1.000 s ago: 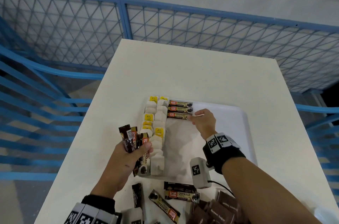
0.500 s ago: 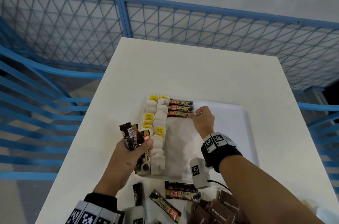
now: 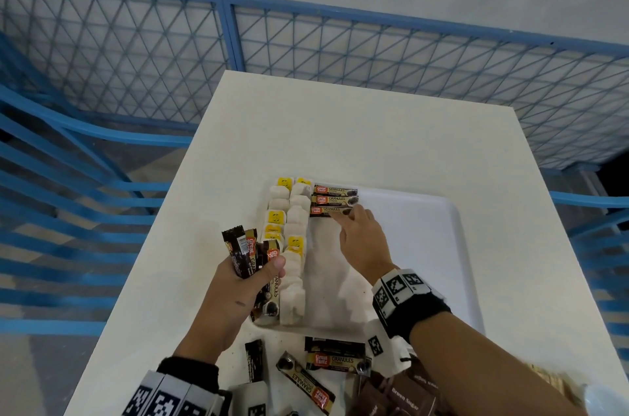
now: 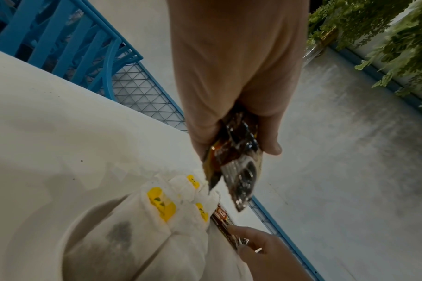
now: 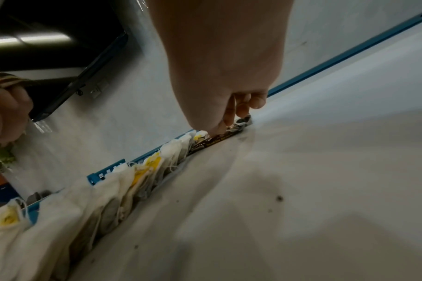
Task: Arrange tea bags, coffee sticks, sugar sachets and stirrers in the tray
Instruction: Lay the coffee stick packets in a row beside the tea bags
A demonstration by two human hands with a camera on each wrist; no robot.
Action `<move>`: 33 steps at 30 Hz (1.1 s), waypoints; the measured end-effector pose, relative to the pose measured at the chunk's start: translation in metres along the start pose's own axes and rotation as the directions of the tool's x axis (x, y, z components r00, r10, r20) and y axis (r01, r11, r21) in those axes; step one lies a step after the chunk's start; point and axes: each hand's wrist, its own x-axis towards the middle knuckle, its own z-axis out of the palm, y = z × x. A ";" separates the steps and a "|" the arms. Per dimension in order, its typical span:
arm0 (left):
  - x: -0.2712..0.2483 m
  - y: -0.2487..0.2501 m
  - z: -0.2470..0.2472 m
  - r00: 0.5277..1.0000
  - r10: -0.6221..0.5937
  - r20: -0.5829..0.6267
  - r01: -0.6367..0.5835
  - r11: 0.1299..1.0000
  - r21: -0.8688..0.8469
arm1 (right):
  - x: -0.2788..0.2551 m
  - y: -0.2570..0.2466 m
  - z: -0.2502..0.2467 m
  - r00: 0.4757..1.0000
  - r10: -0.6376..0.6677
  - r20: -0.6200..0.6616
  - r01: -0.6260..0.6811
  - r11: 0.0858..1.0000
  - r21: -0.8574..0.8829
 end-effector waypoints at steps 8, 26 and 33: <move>-0.003 0.006 0.003 1.000 0.007 0.014 -0.007 1.000 -0.029 | -0.007 -0.029 -0.025 0.995 0.080 0.059 -0.092 0.967 0.237; -0.017 0.018 0.008 0.998 0.061 -0.012 -0.062 0.987 -0.150 | -0.077 -0.082 -0.090 0.860 0.012 0.509 -0.500 0.210 0.840; -0.026 0.013 0.017 0.995 0.092 0.022 -0.090 0.993 -0.072 | -0.080 -0.077 -0.093 0.893 0.156 0.423 -0.447 0.182 0.876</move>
